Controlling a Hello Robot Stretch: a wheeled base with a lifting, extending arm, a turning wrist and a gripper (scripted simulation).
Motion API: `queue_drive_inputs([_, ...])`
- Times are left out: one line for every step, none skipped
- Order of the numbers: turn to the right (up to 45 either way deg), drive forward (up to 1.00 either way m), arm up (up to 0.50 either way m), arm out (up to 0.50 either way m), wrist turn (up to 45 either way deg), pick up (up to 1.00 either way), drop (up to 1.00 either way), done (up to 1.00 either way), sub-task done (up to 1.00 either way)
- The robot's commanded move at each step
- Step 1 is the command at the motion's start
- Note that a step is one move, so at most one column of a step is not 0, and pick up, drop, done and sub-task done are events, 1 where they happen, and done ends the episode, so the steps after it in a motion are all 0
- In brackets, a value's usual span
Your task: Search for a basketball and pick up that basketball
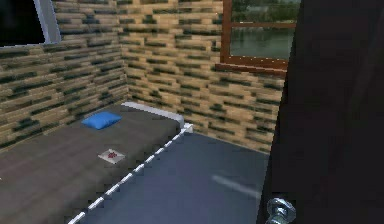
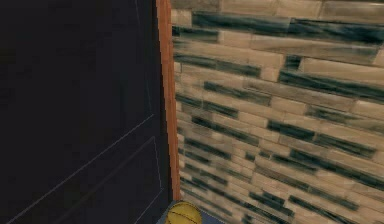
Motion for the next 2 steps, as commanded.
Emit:
queue_drive_inputs([0.0, 0.00, 0.10, 0.00, 0.0, 0.00, 0.00, 0.00, 0.00])
queue_drive_inputs([0.0, 0.00, 0.00, 0.00, 0.0, 0.00, 0.00, 1.00, 0.00])
